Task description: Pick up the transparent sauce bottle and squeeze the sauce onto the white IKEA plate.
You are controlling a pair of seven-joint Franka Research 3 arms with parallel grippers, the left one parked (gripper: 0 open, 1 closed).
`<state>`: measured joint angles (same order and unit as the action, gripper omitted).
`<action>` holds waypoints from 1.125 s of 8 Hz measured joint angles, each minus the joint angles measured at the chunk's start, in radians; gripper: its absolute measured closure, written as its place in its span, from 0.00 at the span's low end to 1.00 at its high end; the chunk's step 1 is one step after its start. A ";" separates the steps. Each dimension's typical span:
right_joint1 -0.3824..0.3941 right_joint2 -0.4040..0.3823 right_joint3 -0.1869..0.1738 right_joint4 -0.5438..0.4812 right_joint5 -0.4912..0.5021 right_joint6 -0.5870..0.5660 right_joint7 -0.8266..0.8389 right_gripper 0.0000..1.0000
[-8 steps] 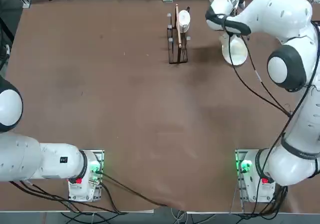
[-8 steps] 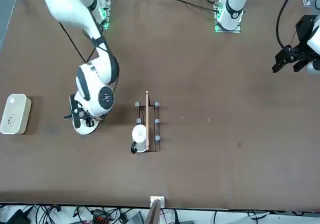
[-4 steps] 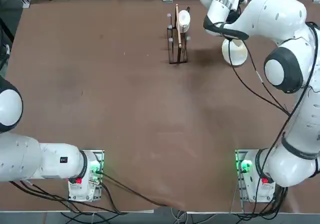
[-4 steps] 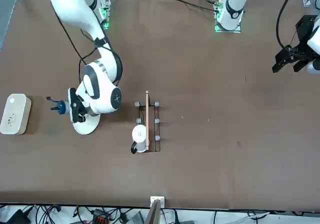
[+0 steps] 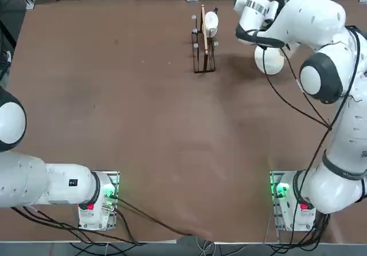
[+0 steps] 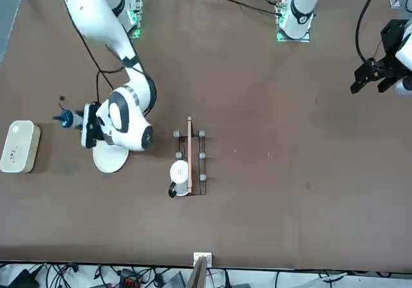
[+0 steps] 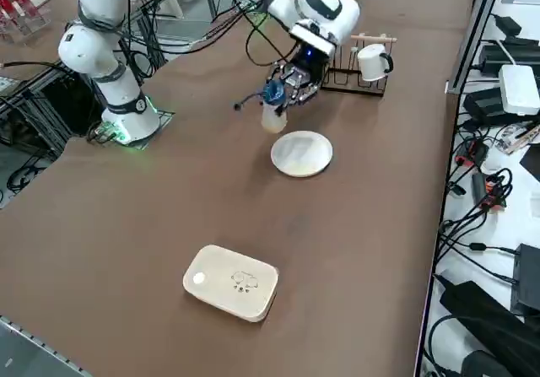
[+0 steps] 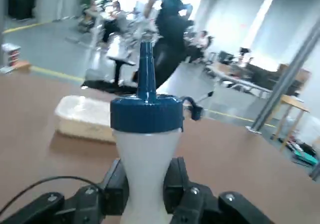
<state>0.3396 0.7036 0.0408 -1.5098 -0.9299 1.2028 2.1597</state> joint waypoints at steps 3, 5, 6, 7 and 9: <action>-0.160 0.017 -0.006 -0.076 0.036 0.010 0.177 0.63; -0.261 0.021 -0.010 -0.181 -0.016 0.067 0.316 0.63; -0.312 0.022 -0.013 -0.235 -0.078 0.091 0.368 0.63; -0.365 0.023 -0.016 -0.290 -0.143 0.127 0.415 0.63; -0.450 0.024 -0.017 -0.382 -0.239 0.197 0.496 0.63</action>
<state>-0.1105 0.7277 0.0241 -1.8915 -1.1692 1.3995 2.6552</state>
